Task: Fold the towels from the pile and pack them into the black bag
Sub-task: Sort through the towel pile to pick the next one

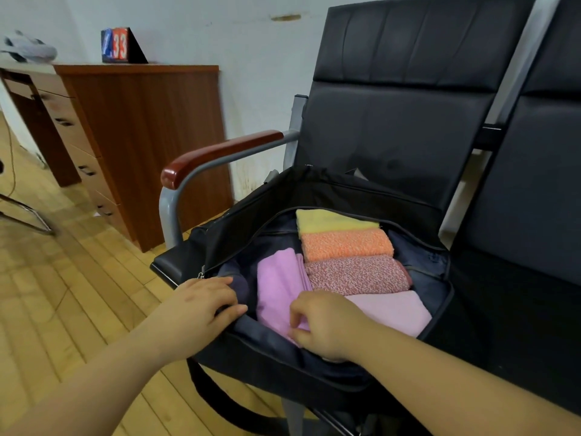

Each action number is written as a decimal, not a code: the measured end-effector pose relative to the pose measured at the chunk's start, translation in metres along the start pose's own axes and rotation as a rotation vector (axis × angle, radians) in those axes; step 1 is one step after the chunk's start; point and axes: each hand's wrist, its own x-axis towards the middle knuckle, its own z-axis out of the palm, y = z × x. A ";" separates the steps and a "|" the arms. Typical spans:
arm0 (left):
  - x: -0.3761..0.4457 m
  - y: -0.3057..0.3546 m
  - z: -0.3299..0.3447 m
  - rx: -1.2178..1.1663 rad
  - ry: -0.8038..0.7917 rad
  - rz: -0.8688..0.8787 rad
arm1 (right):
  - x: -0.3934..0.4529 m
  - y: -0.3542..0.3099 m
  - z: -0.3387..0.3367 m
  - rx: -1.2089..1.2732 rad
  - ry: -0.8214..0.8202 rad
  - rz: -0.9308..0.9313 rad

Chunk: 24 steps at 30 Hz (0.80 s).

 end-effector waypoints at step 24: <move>0.073 0.088 0.042 0.022 -0.278 -0.149 | -0.031 0.061 0.025 0.009 -0.024 0.266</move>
